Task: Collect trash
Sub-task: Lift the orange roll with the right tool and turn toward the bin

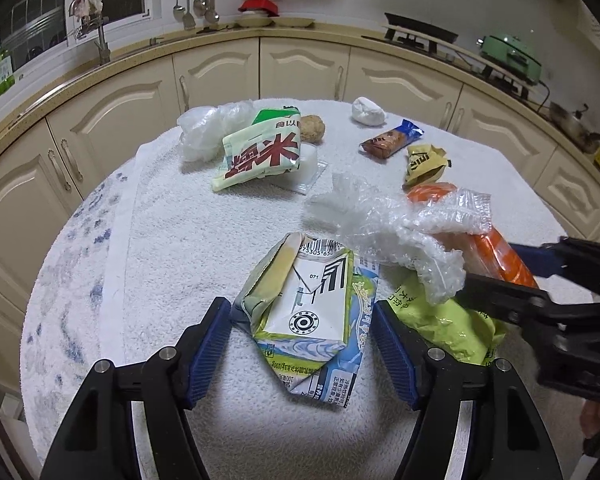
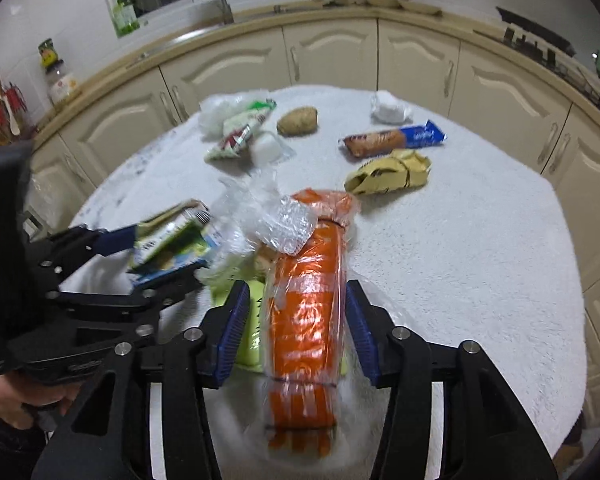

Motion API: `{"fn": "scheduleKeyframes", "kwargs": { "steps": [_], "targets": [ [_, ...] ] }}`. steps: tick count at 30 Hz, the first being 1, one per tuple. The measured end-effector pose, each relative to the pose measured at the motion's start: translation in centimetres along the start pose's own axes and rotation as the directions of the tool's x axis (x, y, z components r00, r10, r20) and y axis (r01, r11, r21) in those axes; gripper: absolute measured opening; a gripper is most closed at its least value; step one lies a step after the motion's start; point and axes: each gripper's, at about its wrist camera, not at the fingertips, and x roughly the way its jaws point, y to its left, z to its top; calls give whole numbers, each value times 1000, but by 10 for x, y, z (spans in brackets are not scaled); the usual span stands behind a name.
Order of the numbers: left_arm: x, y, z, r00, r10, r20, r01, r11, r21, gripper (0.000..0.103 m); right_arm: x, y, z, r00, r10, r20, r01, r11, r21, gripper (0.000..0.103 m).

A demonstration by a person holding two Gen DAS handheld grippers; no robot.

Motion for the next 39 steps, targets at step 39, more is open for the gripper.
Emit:
{"fn": "scheduleKeyframes", "kwargs": {
  "steps": [39],
  "targets": [
    [-178, -150, -22, 944, -119, 308, 103, 992, 67, 64, -180, -109, -57, 931, -11, 365, -85, 966, 246, 31]
  ]
}}
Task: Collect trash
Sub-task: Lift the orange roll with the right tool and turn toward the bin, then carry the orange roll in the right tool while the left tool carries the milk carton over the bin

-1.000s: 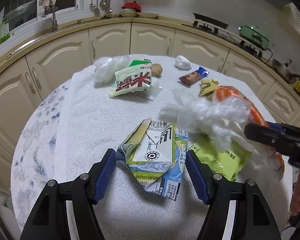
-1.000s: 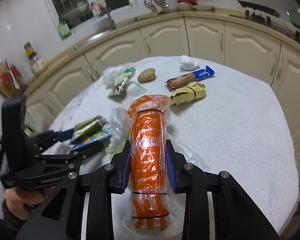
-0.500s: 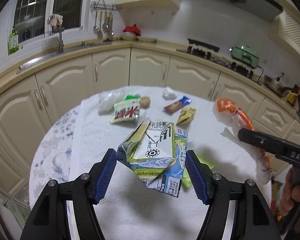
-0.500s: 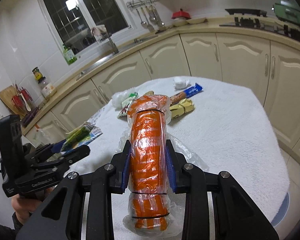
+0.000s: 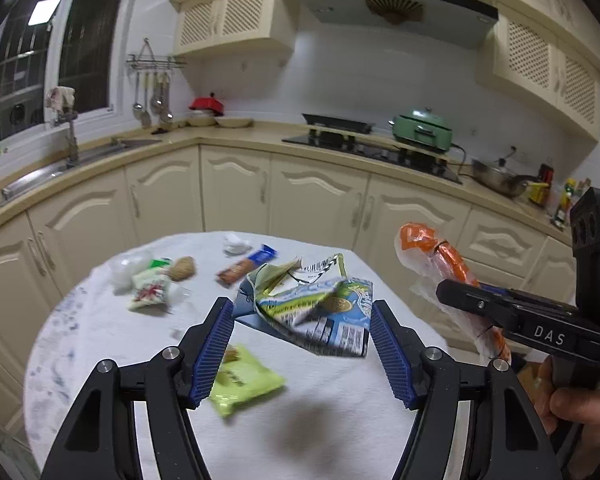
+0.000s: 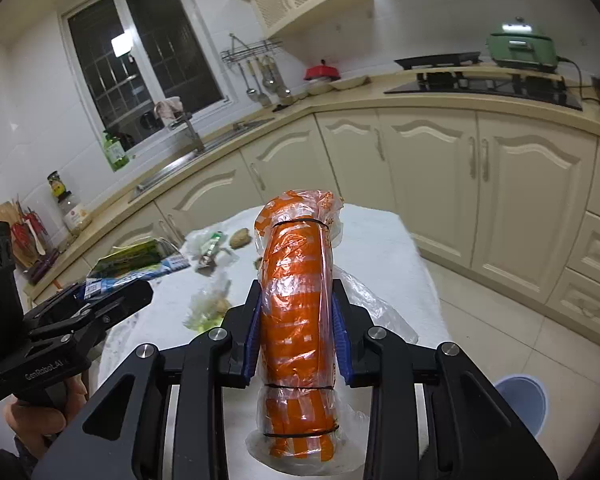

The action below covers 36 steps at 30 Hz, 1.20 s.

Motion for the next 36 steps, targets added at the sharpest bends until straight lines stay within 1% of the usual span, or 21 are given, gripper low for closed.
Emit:
{"fn": "scheduleKeyframes", "kwargs": {
  "steps": [3, 4, 5, 6, 7, 8, 9, 10, 11, 12, 13, 14, 15, 16, 17, 20, 22, 25, 28, 32, 36],
  "targets": [
    [17, -15, -6, 999, -35, -25, 36, 999, 35, 63, -5, -17, -6, 1000, -20, -8, 20, 1000, 22, 31],
    [23, -20, -8, 998, -43, -44, 45, 998, 34, 52, -5, -23, -10, 999, -29, -16, 29, 999, 29, 31],
    [31, -22, -11, 997, -46, -67, 48, 998, 29, 30, -5, -27, -11, 999, -32, -21, 33, 999, 33, 31],
    [43, -24, -12, 992, -58, -116, 61, 998, 21, 5, -3, -32, -16, 999, -37, -34, 38, 999, 38, 31],
    [54, -24, -13, 987, -72, -146, 73, 997, 4, 7, -3, -36, -18, 998, -39, -42, 40, 998, 40, 31],
    [66, -26, -20, 980, -64, -188, 67, 998, 10, 9, -2, -40, -22, 998, -41, -52, 43, 998, 43, 31],
    [77, -27, -23, 971, -53, -233, 60, 998, 23, 10, 1, -44, -26, 997, -40, -66, 44, 998, 49, 31],
    [86, -26, -30, 959, -60, -278, 64, 998, 6, 12, 3, -47, -30, 996, -41, -77, 45, 998, 51, 31],
    [90, -25, -34, 950, -76, -302, 74, 997, -18, 15, 4, -51, -34, 995, -42, -86, 47, 997, 54, 31],
    [91, -29, -38, 946, -81, -315, 77, 997, -25, 28, 6, -54, -38, 995, -42, -94, 47, 997, 57, 31],
    [91, -31, -38, 945, -78, -317, 70, 997, -37, 52, 8, -57, -41, 994, -43, -103, 49, 997, 60, 31],
    [88, -33, -37, 948, -72, -310, 66, 997, -31, 67, 11, -61, -43, 993, -50, -112, 57, 996, 66, 31],
    [85, -36, -36, 953, -71, -293, 67, 997, -25, 90, 13, -66, -46, 991, -57, -120, 67, 995, 76, 31],
    [82, -41, -34, 958, -72, -276, 69, 997, -18, 98, 14, -71, -48, 991, -59, -123, 69, 994, 82, 31],
    [81, -47, -33, 962, -71, -264, 71, 997, -6, 99, 15, -76, -50, 990, -61, -125, 73, 993, 93, 31],
    [89, -61, -27, 963, -47, -264, 58, 998, 34, 100, 15, -85, -51, 990, -65, -122, 78, 991, 112, 31],
    [104, -68, -21, 963, -22, -270, 39, 998, 56, 100, 15, -90, -51, 991, -62, -118, 76, 990, 119, 31],
    [140, -73, -18, 957, 10, -291, 16, 996, 86, 100, 16, -94, -46, 992, -62, -111, 75, 990, 120, 31],
    [163, -77, -13, 953, 44, -299, -7, 992, 124, 100, 18, -96, -41, 992, -57, -112, 70, 991, 115, 31],
    [189, -82, -6, 950, 69, -306, -18, 985, 169, 100, 22, -100, -34, 992, -57, -109, 69, 991, 111, 31],
    [214, -87, 2, 946, 83, -313, -13, 975, 220, 100, 26, -102, -30, 992, -61, -106, 73, 991, 114, 31]
  ]
}}
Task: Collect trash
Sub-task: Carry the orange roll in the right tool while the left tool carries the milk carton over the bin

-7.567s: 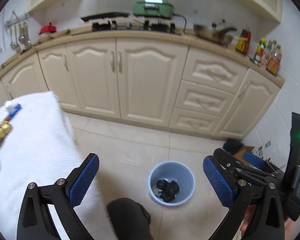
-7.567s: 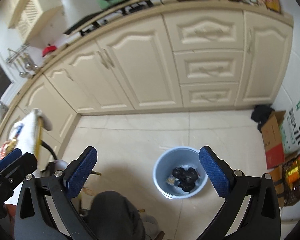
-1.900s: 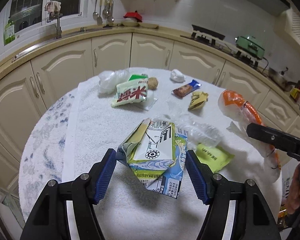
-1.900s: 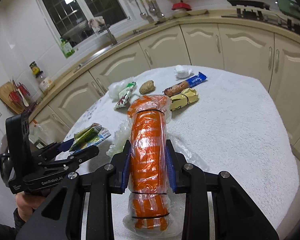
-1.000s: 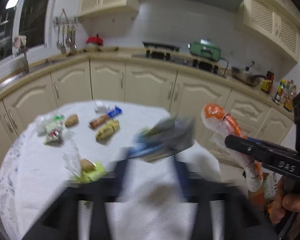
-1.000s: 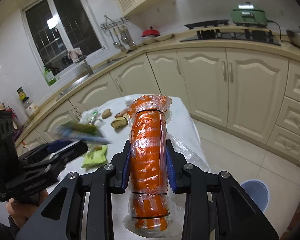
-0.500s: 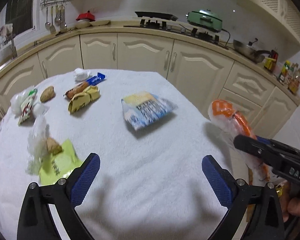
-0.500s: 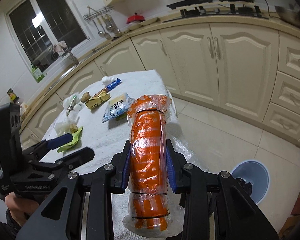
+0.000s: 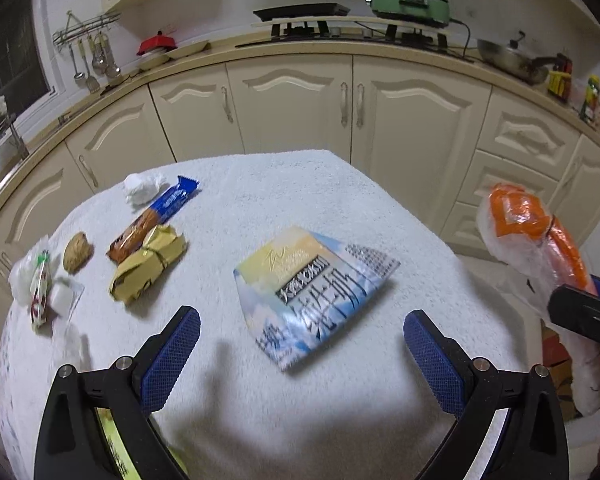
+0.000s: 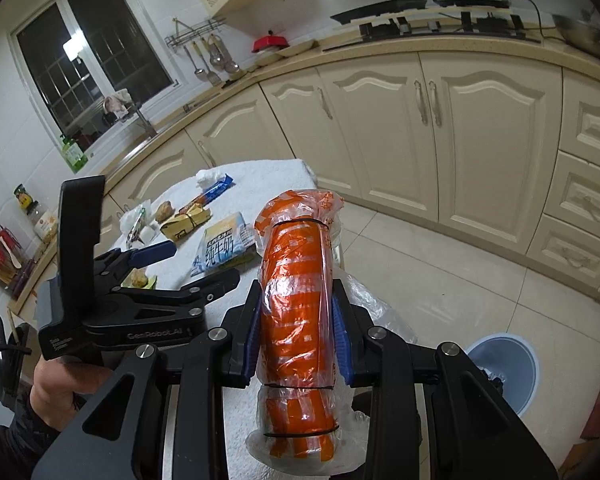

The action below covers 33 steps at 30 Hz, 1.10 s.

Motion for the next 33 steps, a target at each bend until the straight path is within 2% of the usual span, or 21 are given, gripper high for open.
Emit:
{"fn": "scheduleKeyframes", "kwargs": {
  "steps": [9, 11, 13, 19, 23, 28, 33],
  "targets": [
    [39, 1, 25, 999, -30, -29, 33, 996, 85, 100, 4, -7, 10, 1000, -20, 3, 20, 1000, 15, 31],
    [49, 1, 27, 997, -66, -51, 70, 993, 90, 96, 4, -7, 10, 1000, -24, 2, 24, 1000, 18, 31],
    [57, 4, 27, 994, -76, -75, 82, 994, 75, 75, 4, -7, 11, 1000, -30, 0, 30, 999, 19, 31],
    [60, 16, 26, 990, -130, -51, 132, 991, 34, 74, 4, -6, 12, 999, -38, 0, 38, 999, 19, 31],
    [53, 21, 19, 991, -132, -18, 133, 991, 26, 74, -1, -6, 10, 999, -47, 8, 47, 999, 24, 31],
    [22, 15, 14, 987, -156, 47, 155, 988, 14, 74, -17, -12, 10, 997, -64, 41, 63, 997, 37, 31],
    [-15, 1, 12, 970, -207, 131, 208, 978, 0, 74, -47, -24, 10, 991, -102, 88, 97, 994, 52, 31]
  ]
}}
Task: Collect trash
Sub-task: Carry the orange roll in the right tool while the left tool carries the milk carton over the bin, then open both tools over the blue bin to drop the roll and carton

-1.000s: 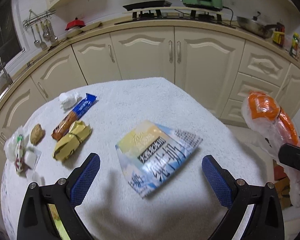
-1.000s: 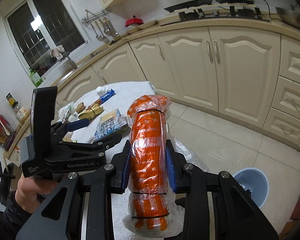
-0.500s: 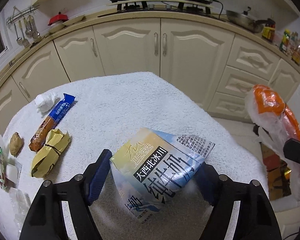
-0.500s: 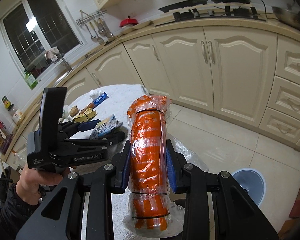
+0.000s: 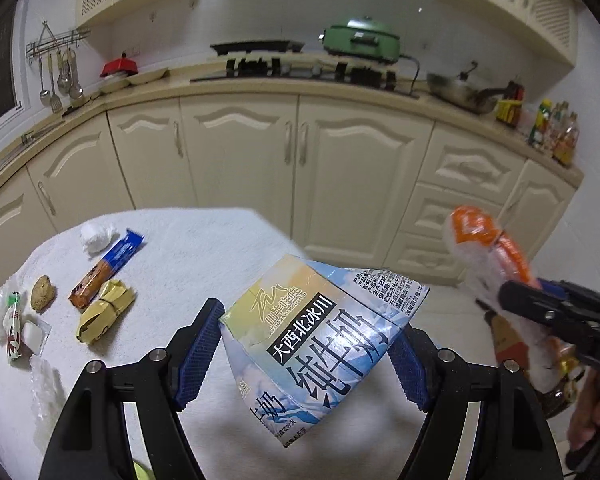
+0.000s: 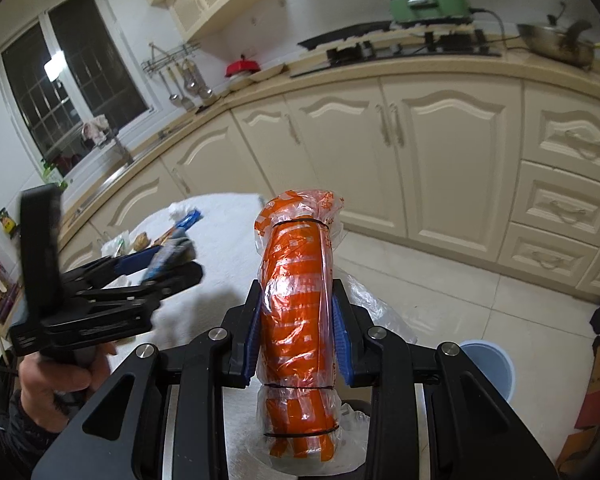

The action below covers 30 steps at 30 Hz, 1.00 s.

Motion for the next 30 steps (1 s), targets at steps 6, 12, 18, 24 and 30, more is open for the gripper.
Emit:
{"fn": "scheduleKeyframes", "kwargs": {
  "steps": [6, 12, 18, 24, 30],
  "targets": [
    [-19, -40, 2, 993, -106, 52, 107, 994, -13, 74, -36, -36, 5, 996, -73, 53, 72, 997, 35, 31],
    [17, -89, 1, 980, -201, -13, 201, 980, 10, 74, -57, -94, -5, 984, -168, 57, 160, 980, 122, 31],
    [79, -134, -6, 964, -233, -126, 236, 972, 8, 74, -50, -167, -35, 972, -236, -10, 231, 942, 243, 31],
    [147, -173, -22, 941, -223, -255, 239, 970, 33, 74, -15, -226, -68, 966, -233, -110, 257, 908, 330, 31],
    [219, -185, -31, 910, -169, -379, 198, 979, 39, 75, 22, -283, -98, 956, -221, -193, 283, 865, 413, 35]
  ]
}}
